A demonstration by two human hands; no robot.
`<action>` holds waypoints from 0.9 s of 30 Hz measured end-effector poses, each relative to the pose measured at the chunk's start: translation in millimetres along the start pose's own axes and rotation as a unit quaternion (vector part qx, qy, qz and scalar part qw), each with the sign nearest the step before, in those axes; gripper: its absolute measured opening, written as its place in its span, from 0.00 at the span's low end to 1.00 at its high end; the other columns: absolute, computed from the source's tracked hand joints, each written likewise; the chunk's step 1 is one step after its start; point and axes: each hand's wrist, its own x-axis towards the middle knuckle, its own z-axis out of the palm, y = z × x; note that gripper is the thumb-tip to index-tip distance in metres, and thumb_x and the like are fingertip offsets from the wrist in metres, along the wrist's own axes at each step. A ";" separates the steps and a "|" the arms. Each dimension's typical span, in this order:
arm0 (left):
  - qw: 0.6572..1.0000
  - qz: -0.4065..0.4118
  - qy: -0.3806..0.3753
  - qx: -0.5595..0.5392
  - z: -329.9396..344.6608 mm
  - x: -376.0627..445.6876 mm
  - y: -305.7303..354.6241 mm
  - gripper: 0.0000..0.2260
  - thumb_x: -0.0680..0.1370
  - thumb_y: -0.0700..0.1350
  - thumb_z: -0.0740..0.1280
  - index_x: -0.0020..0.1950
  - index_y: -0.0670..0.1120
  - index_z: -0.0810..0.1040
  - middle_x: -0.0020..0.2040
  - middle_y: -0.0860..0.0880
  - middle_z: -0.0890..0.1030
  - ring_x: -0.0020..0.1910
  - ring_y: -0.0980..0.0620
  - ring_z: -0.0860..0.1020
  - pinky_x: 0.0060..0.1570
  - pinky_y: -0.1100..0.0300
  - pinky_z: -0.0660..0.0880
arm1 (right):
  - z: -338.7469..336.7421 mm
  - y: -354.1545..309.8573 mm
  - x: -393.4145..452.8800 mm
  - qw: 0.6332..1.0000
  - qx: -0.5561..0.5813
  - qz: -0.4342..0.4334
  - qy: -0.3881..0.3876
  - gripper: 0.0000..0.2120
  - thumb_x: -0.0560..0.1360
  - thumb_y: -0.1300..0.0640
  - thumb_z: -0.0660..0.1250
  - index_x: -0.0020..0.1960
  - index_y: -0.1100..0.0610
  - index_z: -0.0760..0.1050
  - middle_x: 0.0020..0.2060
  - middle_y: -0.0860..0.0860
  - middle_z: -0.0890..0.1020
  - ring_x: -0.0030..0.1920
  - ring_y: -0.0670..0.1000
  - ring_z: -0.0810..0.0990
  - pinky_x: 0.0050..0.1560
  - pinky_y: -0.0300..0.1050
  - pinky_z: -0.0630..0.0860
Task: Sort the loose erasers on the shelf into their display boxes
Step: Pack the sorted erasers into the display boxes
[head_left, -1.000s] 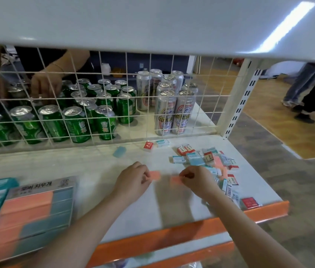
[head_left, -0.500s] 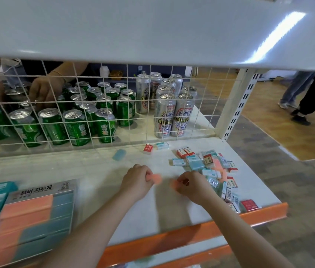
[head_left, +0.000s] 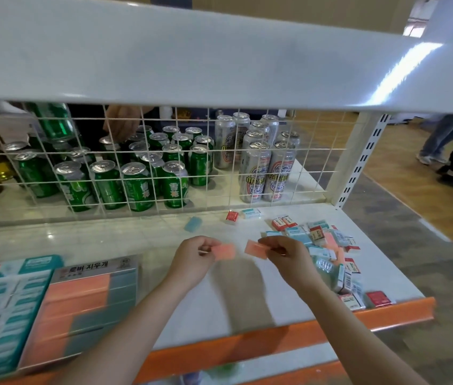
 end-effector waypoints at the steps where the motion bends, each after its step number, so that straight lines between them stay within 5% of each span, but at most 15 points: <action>1: 1.000 0.003 -0.004 -0.015 -5.5 -4.0 2.4 0.07 0.73 0.34 0.69 0.45 0.45 0.79 0.38 0.55 0.78 0.38 0.60 0.75 0.37 0.75 0.69 | 0.5 -4.5 -2.9 1.000 0.027 -0.001 0.003 0.15 0.73 0.70 0.61 0.54 0.59 0.80 0.44 0.47 0.80 0.41 0.38 0.76 0.39 0.21 0.69; 8: 1.000 0.019 -0.013 0.019 -35.0 -24.1 -2.4 0.09 0.73 0.30 0.67 0.48 0.42 0.81 0.39 0.53 0.78 0.38 0.57 0.76 0.39 0.76 0.70 | 11.3 -17.8 -24.9 0.996 0.082 0.002 -0.031 0.13 0.72 0.71 0.62 0.48 0.57 0.80 0.36 0.45 0.80 0.34 0.35 0.77 0.34 0.23 0.68; 14: 0.998 0.011 -0.036 0.049 -56.0 -39.5 -16.6 0.11 0.73 0.33 0.68 0.44 0.50 0.79 0.43 0.52 0.80 0.45 0.51 0.79 0.47 0.62 0.74 | 28.4 -22.0 -41.9 0.998 0.056 -0.011 -0.037 0.11 0.72 0.70 0.64 0.48 0.59 0.80 0.35 0.44 0.79 0.33 0.35 0.77 0.36 0.24 0.69; 19: 0.998 0.009 -0.027 0.059 -75.6 -52.3 -20.0 0.11 0.73 0.33 0.67 0.45 0.50 0.79 0.41 0.52 0.80 0.41 0.54 0.77 0.42 0.66 0.71 | 44.9 -32.0 -50.5 0.998 0.046 -0.021 -0.043 0.11 0.72 0.71 0.64 0.49 0.60 0.80 0.35 0.44 0.79 0.31 0.31 0.76 0.35 0.24 0.69; 27: 0.996 0.017 0.015 0.085 -123.3 -74.6 -28.3 0.09 0.73 0.34 0.68 0.51 0.44 0.81 0.47 0.51 0.80 0.45 0.54 0.77 0.42 0.74 0.71 | 87.3 -61.1 -54.9 0.996 0.028 -0.051 -0.068 0.12 0.72 0.70 0.64 0.51 0.60 0.81 0.39 0.46 0.81 0.41 0.40 0.78 0.40 0.24 0.71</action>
